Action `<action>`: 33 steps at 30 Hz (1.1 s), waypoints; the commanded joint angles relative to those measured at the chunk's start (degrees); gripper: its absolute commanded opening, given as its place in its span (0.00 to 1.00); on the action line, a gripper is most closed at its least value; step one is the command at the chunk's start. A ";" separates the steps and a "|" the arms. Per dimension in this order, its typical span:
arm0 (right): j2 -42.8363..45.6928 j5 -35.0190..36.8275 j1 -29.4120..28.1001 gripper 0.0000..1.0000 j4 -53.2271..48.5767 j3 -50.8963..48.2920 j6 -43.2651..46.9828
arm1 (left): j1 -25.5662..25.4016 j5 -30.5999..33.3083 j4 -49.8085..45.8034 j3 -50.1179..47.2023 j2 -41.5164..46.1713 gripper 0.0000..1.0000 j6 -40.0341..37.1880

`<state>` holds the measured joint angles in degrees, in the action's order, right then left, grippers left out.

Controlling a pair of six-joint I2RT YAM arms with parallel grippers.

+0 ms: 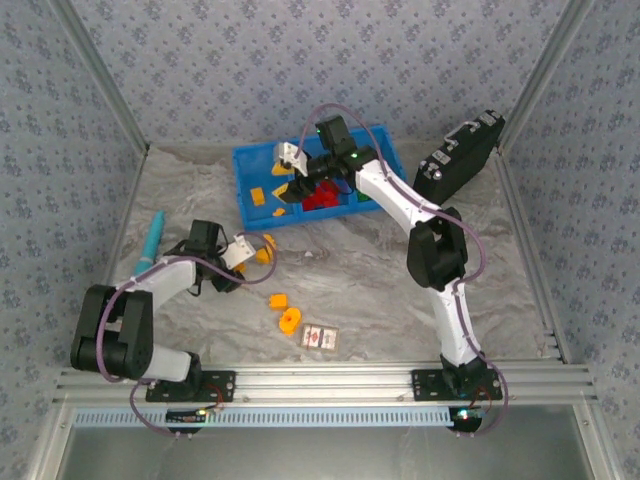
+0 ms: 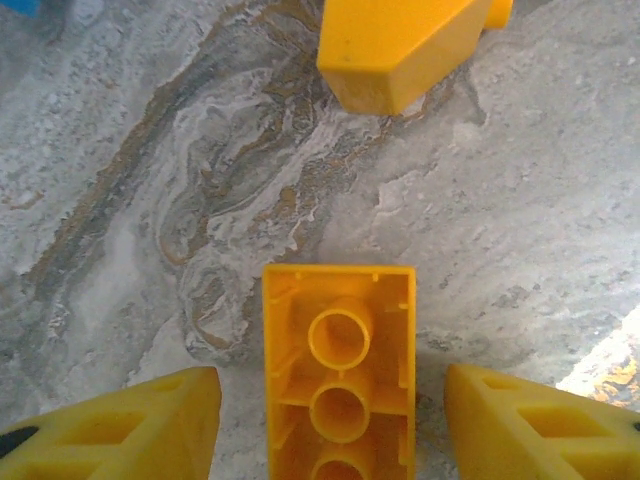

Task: Sort the legos into containers by color
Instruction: Pick up the lego from the middle-left of the table.

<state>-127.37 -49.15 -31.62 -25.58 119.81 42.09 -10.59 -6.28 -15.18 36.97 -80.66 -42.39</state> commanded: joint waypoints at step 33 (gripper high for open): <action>38.29 25.58 -10.07 0.63 6.60 -50.02 -5.10 | -7.67 -0.66 -10.75 24.93 5.08 0.24 12.69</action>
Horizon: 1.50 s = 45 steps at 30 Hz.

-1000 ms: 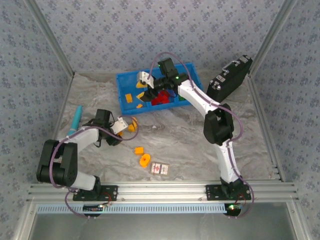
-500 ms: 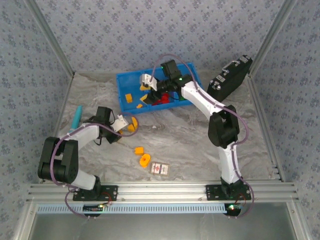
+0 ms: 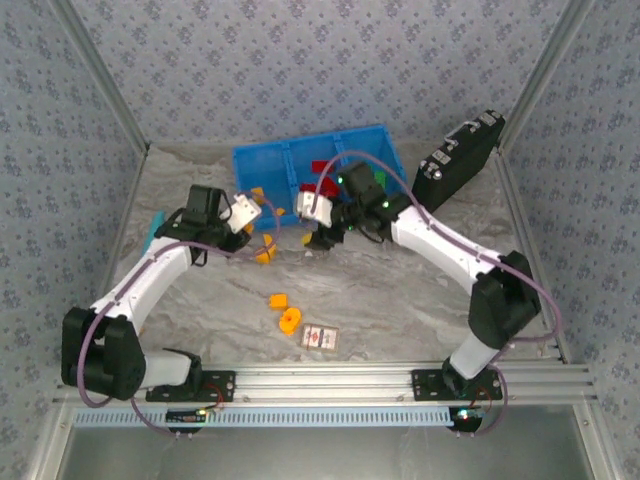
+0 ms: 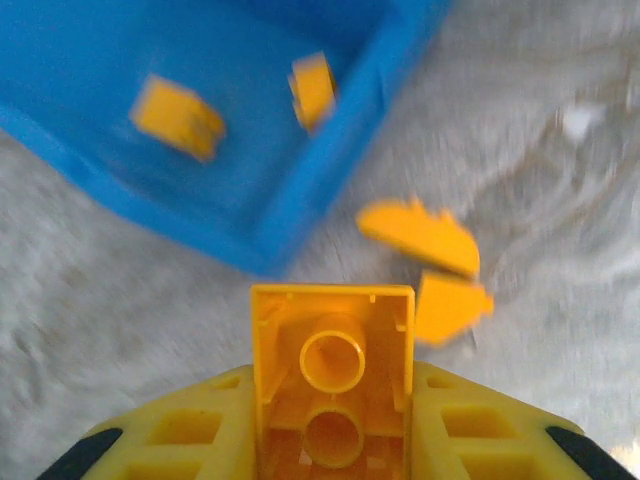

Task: Sort the legos into containers by color
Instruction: Pick up the lego from the middle-left of the table, then place the lego in the container.

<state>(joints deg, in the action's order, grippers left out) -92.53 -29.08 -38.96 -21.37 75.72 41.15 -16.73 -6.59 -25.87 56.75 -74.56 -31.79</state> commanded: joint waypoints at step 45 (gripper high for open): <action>14.96 15.08 -22.34 1.00 13.94 -30.84 -18.91 | -2.60 1.69 0.43 33.85 -25.54 0.75 17.10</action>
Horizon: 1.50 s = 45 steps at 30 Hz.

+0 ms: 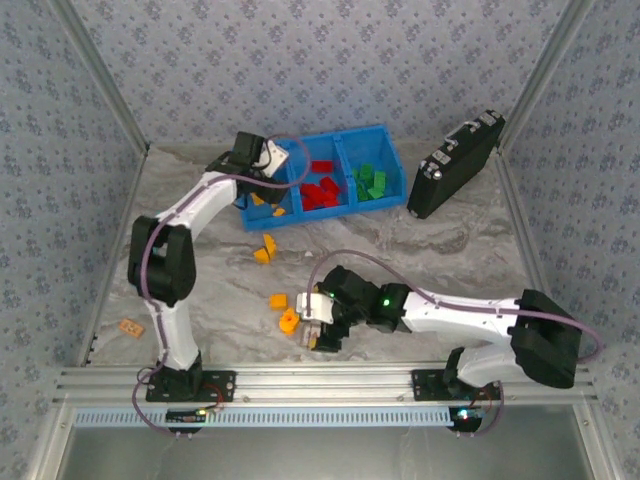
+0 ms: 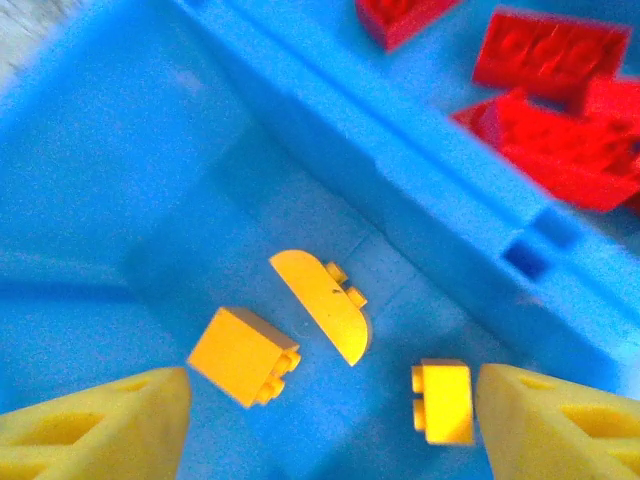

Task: Sort the legos into containers by color
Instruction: Place the lego in the container, then pick up the lego from the bottom-center of the table.

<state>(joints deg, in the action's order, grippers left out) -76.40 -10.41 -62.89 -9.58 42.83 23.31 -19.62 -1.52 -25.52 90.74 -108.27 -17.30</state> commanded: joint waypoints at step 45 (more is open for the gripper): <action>-28.46 -2.59 -0.39 0.45 5.63 14.19 6.45 | 3.45 4.90 -13.77 -21.57 56.94 0.89 -7.05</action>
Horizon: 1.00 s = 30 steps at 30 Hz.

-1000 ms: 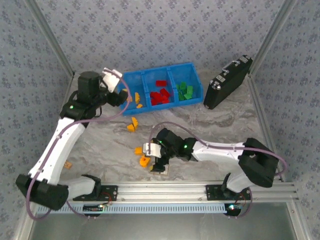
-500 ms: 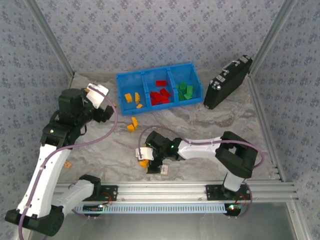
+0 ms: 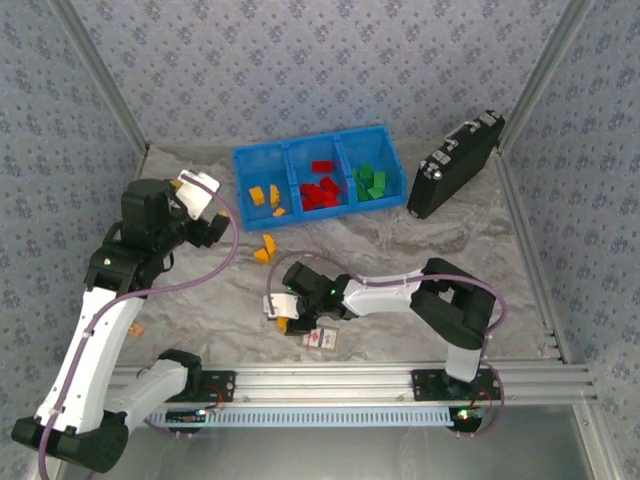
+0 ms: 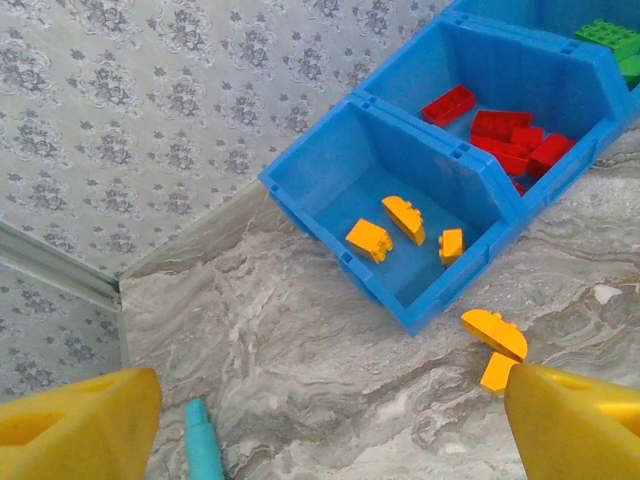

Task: Sort the legos into containers by color
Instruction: Pick up the lego from the bottom-center of the table, then place the lego in the container.

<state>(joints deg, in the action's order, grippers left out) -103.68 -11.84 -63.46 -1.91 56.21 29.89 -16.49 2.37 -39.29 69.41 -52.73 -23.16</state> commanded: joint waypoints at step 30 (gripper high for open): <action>-15.13 4.12 19.76 0.38 -5.01 39.23 11.42 | 4.54 -0.98 -4.00 -10.60 14.01 0.89 7.33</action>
<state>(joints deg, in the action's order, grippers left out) -113.71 -7.84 -44.82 -5.93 90.74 40.14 -12.36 2.92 -42.92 59.40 -39.70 -18.33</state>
